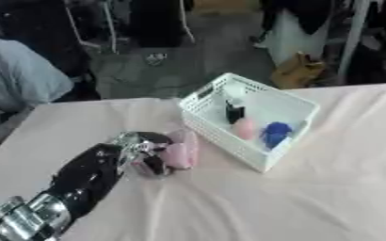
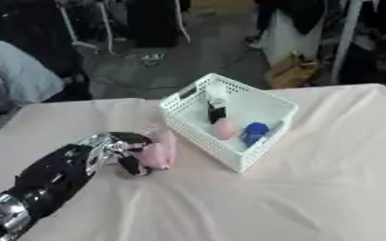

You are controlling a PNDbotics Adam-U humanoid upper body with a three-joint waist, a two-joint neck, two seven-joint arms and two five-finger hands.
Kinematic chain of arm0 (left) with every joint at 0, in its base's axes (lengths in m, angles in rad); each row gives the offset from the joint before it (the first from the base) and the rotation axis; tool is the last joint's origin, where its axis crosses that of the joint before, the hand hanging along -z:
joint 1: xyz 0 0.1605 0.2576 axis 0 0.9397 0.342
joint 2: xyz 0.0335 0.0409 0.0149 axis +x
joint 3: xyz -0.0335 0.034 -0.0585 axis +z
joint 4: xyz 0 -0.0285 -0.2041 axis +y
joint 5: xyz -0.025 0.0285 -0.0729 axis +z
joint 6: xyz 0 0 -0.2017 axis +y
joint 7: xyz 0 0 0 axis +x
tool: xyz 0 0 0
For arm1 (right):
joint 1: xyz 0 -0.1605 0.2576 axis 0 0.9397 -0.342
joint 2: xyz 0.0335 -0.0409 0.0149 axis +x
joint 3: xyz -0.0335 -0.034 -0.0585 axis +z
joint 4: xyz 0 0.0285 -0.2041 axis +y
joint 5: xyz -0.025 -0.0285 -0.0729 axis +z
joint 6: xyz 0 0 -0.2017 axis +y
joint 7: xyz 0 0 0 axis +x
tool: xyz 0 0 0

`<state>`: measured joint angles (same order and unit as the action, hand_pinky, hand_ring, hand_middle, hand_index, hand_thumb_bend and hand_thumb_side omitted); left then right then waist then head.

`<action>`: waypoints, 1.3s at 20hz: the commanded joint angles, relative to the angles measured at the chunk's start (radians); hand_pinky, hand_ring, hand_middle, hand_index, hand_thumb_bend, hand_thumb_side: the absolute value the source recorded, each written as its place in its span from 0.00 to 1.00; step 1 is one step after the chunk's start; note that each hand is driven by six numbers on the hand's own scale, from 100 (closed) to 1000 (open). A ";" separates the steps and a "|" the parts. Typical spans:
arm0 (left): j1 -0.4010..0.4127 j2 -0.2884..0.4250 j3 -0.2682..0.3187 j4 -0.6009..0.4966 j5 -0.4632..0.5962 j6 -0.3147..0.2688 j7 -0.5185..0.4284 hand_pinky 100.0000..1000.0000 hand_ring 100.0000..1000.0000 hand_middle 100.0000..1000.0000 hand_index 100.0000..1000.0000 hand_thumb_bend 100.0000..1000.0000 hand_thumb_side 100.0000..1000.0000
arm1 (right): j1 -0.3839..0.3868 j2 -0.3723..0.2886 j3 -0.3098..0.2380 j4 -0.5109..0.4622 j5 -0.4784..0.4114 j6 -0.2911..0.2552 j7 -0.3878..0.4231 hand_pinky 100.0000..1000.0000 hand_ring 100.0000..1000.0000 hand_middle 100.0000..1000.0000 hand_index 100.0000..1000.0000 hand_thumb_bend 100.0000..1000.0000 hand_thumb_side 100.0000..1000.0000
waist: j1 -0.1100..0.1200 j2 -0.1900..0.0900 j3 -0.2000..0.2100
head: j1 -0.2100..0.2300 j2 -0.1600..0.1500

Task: Pick up objects on the table and place them in the box.

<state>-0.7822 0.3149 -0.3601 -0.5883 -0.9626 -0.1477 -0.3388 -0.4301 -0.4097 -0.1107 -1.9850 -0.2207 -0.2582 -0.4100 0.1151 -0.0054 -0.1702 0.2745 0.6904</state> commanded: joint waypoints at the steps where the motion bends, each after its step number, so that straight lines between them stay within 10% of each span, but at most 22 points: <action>1: 0.054 -0.035 -0.020 0.056 0.010 0.037 0.023 0.00 0.00 0.00 0.06 0.05 0.30 | -0.014 -0.010 -0.007 -0.015 -0.002 0.004 -0.001 0.81 0.87 0.72 0.69 0.00 0.66 | -0.003 -0.008 0.000 | -0.002 -0.011; 8: 0.045 -0.041 -0.026 0.026 0.151 0.117 0.082 0.00 0.00 0.00 0.03 0.40 0.01 | -0.013 -0.009 -0.005 -0.015 -0.004 0.012 0.000 0.80 0.87 0.72 0.69 0.00 0.66 | -0.002 -0.011 -0.001 | -0.001 -0.012; 26: -0.011 0.075 -0.141 -0.229 0.334 0.306 -0.150 0.00 0.00 0.00 0.02 0.52 0.00 | -0.010 -0.008 0.001 -0.015 -0.004 0.031 0.007 0.80 0.88 0.72 0.69 0.00 0.65 | 0.004 -0.021 -0.003 | -0.001 -0.006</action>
<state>-0.7722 0.3522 -0.4969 -0.7895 -0.6400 0.1478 -0.4717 -0.4292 -0.4095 -0.1100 -1.9850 -0.2210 -0.2307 -0.4032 0.1151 -0.0055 -0.1729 0.2732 0.6907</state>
